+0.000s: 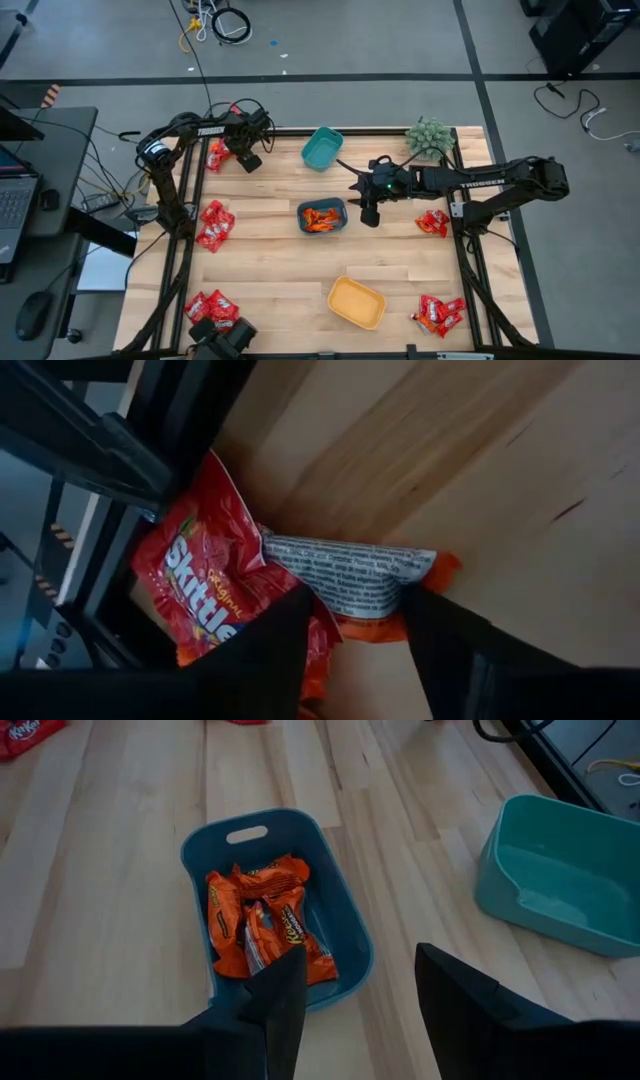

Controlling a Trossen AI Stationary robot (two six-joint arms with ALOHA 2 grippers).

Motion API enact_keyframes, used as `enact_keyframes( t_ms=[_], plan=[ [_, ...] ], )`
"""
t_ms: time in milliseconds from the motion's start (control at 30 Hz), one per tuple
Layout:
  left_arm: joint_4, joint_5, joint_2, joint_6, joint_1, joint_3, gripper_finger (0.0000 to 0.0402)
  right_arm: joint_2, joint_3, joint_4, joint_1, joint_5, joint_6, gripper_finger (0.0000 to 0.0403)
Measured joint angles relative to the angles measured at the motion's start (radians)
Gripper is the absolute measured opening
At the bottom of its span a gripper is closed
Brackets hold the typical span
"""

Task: Sort candy
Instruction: Move the orange and red chocolate to the center

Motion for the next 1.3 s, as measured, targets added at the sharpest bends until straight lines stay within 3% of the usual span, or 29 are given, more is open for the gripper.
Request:
enact_keyframes(
  t_ms=[233,300,733,967,1300],
  plan=[
    [-0.003,0.0,-0.004,0.057,-0.012,0.01,0.0029,0.0,0.0,0.0,0.0,0.0,0.0,0.0171],
    [-0.012,0.0,-0.008,0.058,-0.021,0.024,0.0012,0.0,0.0,0.0,0.0,0.0,0.0,0.017],
    [-0.004,0.222,-0.204,0.041,-0.128,0.062,0.0001,-0.021,0.0,0.0,0.0,0.0,-0.025,0.0171],
    [-0.003,0.463,-0.319,0.061,-0.245,0.062,0.0001,-0.048,0.0,-0.001,0.0,0.0,-0.025,0.017],
    [0.13,0.848,-0.335,0.087,-0.33,0.061,0.0,-0.048,0.0,-0.003,0.0,-0.007,-0.025,0.0169]
  ],
)
